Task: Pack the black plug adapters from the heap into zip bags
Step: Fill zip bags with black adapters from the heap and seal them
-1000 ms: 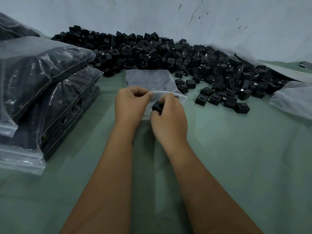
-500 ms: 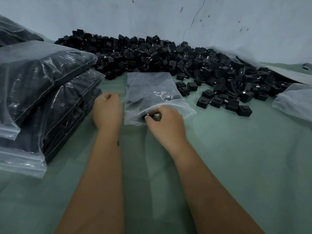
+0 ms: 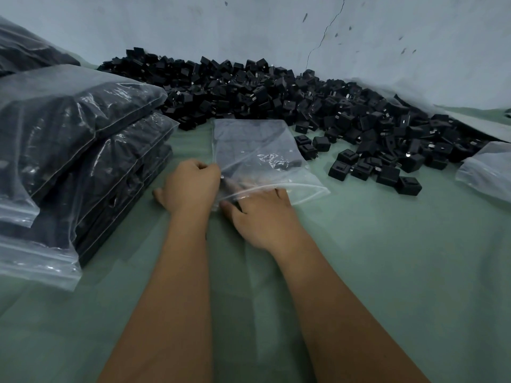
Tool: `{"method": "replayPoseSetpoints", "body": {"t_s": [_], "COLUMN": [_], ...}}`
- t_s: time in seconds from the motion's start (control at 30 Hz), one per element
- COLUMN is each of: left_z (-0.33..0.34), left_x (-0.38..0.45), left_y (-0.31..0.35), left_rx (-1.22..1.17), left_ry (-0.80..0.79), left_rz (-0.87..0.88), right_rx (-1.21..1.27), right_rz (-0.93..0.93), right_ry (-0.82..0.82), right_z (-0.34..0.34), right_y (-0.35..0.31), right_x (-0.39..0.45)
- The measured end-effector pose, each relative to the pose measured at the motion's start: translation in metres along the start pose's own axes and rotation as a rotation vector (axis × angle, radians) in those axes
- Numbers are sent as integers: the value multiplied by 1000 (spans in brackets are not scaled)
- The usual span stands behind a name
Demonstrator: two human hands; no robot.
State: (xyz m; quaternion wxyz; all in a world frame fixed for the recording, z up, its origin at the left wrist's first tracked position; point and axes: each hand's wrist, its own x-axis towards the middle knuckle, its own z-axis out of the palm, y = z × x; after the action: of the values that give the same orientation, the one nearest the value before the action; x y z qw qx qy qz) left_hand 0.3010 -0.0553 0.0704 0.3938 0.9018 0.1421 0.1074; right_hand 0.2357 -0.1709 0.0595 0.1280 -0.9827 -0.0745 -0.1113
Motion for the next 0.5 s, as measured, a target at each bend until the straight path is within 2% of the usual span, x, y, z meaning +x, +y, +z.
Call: {"method": "replayPoseSetpoints", "body": {"t_s": [0.13, 0.2, 0.3, 0.4, 0.43, 0.5], "left_z": [3, 4, 2, 1, 1, 1], "left_x": [3, 4, 5, 4, 4, 3], "left_y": [1, 0, 0, 0, 0, 0], "left_rx": [50, 73, 59, 40, 19, -83], "left_ry": [-56, -71, -80, -90, -82, -71], "left_rz": [9, 20, 5, 12, 32, 100], "right_rx": [-8, -2, 96, 256, 290, 394], "right_rz": [-34, -56, -63, -16, 34, 204], "right_ry": [13, 95, 351, 745, 828, 893], "right_z": [-3, -6, -14, -26, -31, -40], "right_y": [-1, -1, -2, 2, 8, 33], "right_x": [-1, -1, -6, -7, -4, 3]}}
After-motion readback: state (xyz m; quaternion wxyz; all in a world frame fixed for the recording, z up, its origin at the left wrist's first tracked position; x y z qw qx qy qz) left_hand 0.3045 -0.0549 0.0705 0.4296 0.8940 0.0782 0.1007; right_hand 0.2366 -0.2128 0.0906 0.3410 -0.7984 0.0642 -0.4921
